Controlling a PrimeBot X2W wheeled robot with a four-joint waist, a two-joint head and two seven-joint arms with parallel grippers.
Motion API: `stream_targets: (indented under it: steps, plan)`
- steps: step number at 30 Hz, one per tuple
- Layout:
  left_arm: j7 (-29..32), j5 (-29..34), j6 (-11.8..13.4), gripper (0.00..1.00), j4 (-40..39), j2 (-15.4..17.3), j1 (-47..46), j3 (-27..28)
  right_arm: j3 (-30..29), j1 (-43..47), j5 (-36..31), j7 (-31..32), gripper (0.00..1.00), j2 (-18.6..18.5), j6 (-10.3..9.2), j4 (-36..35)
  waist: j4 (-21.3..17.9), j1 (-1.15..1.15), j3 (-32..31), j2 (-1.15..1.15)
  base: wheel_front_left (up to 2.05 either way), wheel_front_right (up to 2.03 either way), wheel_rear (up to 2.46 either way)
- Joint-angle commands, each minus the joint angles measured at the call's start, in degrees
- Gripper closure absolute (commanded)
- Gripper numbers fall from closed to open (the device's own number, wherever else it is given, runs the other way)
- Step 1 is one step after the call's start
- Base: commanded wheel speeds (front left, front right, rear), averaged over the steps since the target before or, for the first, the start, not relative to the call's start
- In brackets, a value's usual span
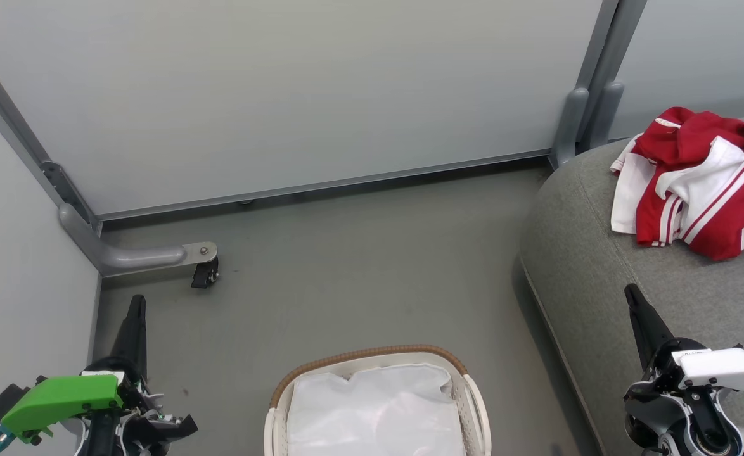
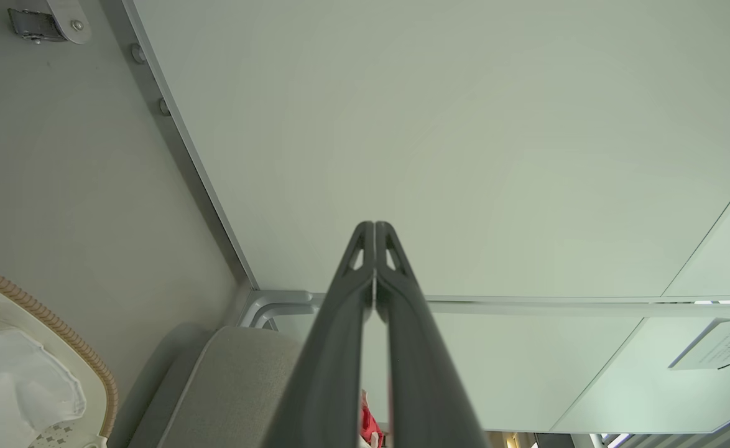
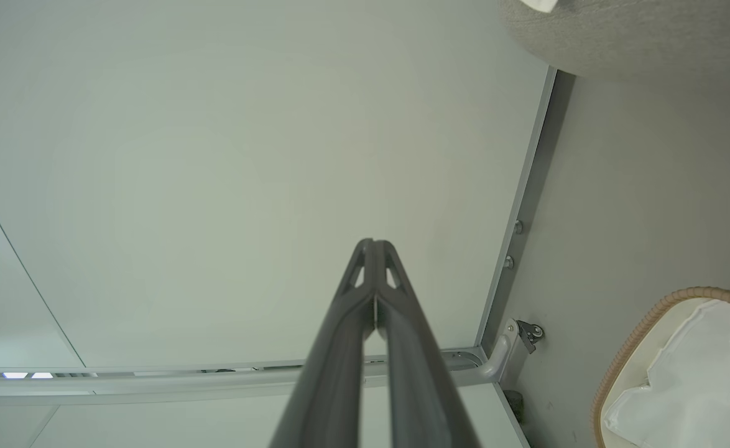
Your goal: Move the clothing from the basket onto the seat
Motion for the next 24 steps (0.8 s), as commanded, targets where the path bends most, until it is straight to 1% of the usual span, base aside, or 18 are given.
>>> stream_targets:
  steps: [1, 24]
  plan:
    - [0.18, -0.17, -0.24, 1.0, -0.02, 0.31, -0.57, 0.11, -0.11, -0.48, 0.18, 0.07, 1.0, -0.34, -0.02, -0.23, 0.0, 0.0, 0.0, 0.0, 0.0, 0.0, 0.0]
    - [0.17, -0.18, -0.24, 1.0, -0.05, 0.31, -0.57, 0.1, -0.1, -0.47, 0.18, 0.07, 1.0, -0.34, -0.01, -0.22, 0.0, 0.0, 0.0, 0.0, 0.0, 0.0, 0.0]
